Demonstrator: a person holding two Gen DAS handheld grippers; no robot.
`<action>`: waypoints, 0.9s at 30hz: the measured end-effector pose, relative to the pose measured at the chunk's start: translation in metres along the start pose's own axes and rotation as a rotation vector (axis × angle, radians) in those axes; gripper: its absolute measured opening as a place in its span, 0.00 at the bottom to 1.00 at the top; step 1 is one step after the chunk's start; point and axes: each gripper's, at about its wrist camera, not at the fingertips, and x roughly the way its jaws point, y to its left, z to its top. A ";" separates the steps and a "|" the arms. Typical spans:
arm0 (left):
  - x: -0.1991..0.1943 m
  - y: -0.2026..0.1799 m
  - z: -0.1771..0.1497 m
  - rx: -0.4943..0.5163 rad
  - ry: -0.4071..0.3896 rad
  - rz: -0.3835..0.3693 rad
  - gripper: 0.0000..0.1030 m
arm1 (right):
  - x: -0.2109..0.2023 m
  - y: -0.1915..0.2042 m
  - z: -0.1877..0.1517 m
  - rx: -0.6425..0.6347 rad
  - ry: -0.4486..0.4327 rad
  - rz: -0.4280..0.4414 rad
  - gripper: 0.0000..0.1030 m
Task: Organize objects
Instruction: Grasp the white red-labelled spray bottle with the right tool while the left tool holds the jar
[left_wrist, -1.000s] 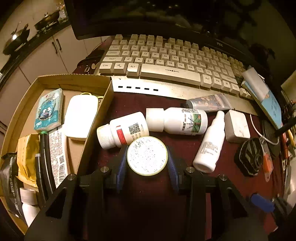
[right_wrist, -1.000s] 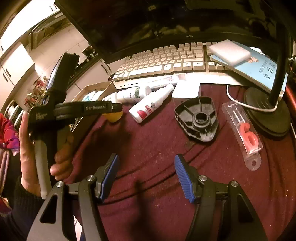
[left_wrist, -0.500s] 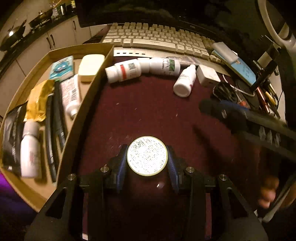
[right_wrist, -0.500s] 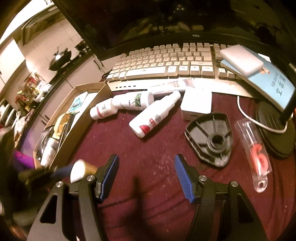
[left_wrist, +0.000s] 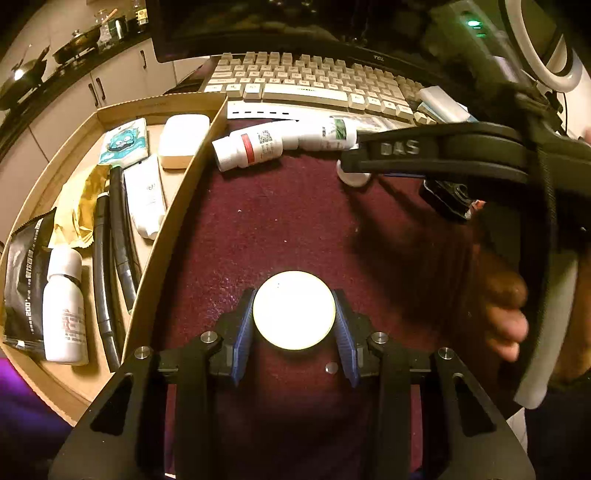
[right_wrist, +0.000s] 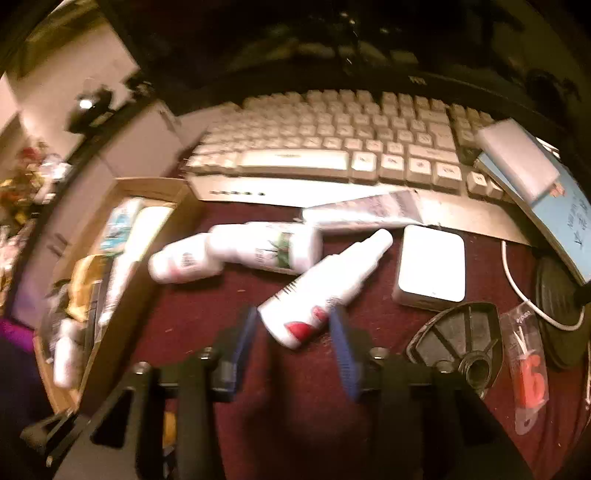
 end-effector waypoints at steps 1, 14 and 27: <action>0.000 0.000 0.000 -0.001 0.000 -0.002 0.39 | 0.003 0.000 0.001 0.005 0.005 -0.003 0.39; -0.002 0.000 -0.002 -0.002 0.000 0.009 0.39 | -0.006 -0.017 0.008 0.143 0.003 0.011 0.45; -0.001 0.003 -0.001 -0.015 0.005 0.003 0.39 | 0.021 -0.016 0.020 0.156 0.037 -0.070 0.47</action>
